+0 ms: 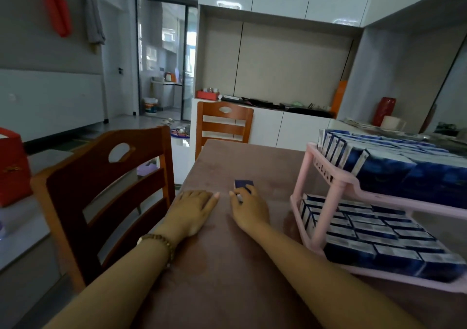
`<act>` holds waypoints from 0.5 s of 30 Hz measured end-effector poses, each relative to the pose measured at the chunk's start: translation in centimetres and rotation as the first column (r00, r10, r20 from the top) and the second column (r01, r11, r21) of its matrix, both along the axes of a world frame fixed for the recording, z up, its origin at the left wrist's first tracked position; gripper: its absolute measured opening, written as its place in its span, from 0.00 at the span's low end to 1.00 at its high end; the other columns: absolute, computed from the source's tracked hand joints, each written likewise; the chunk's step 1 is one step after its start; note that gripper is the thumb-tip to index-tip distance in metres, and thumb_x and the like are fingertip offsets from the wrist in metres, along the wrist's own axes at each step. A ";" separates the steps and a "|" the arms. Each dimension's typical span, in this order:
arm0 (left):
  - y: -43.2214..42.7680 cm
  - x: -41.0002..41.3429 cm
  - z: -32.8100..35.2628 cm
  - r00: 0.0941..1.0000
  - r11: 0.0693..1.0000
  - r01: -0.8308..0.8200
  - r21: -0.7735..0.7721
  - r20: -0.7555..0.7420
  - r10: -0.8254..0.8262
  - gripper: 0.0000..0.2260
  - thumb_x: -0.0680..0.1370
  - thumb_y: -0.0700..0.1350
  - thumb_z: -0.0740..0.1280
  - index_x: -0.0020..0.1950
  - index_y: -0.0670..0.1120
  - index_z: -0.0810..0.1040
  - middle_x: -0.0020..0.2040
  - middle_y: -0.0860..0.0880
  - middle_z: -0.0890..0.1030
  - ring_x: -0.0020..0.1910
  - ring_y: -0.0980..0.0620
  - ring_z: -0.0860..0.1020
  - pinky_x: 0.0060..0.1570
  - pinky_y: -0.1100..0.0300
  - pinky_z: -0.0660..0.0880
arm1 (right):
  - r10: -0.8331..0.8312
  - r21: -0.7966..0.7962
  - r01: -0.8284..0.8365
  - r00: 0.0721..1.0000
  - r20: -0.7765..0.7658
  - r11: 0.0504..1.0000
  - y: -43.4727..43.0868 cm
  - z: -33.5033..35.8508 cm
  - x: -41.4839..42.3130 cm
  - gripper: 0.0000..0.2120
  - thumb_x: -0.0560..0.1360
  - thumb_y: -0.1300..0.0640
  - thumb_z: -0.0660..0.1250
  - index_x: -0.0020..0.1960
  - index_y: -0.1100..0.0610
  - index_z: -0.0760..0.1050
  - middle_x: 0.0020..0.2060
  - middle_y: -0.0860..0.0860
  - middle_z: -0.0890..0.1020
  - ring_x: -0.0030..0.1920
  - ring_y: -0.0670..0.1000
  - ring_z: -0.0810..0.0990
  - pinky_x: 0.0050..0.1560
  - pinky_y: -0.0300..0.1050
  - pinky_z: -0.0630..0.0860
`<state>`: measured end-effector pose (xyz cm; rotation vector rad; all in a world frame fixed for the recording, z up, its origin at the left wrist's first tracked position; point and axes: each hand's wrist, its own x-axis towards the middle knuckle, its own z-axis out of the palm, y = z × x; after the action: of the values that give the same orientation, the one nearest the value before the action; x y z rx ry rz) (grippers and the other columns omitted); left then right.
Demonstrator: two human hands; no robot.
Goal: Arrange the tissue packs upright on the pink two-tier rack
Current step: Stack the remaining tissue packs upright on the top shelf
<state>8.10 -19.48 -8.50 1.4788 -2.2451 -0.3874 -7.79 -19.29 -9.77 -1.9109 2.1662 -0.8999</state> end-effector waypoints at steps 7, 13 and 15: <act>6.5 1.0 1.5 0.996 0.991 0.050 0.124 -0.079 -0.041 0.22 0.81 0.57 0.49 0.73 0.50 0.65 0.72 0.51 0.68 0.71 0.51 0.64 0.69 0.58 0.56 | 0.382 0.087 -0.404 0.903 0.198 0.911 13.9 1.6 0.0 0.09 0.77 0.45 0.61 0.51 0.48 0.76 0.68 0.45 0.66 0.66 0.46 0.69 0.66 0.41 0.65; 14.5 -0.8 3.0 0.958 0.925 0.285 0.252 -0.105 -0.267 0.16 0.80 0.52 0.60 0.65 0.47 0.73 0.60 0.55 0.75 0.56 0.59 0.74 0.51 0.77 0.67 | 0.383 -0.013 -0.398 0.874 0.297 0.917 20.6 2.0 -3.7 0.14 0.73 0.57 0.69 0.37 0.53 0.63 0.53 0.53 0.77 0.53 0.46 0.76 0.50 0.34 0.71; 15.8 -1.3 2.8 0.937 0.898 0.335 0.285 -0.204 -0.284 0.12 0.78 0.51 0.64 0.57 0.46 0.76 0.55 0.53 0.79 0.50 0.58 0.78 0.53 0.68 0.74 | 0.351 0.021 -0.385 0.861 0.368 0.923 21.4 2.2 -4.8 0.12 0.72 0.57 0.70 0.42 0.52 0.65 0.51 0.55 0.77 0.53 0.53 0.77 0.50 0.43 0.74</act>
<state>6.81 -3.64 -5.70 1.1722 -2.3706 -0.9711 -12.56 2.08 -7.61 -1.8504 1.5392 -0.9581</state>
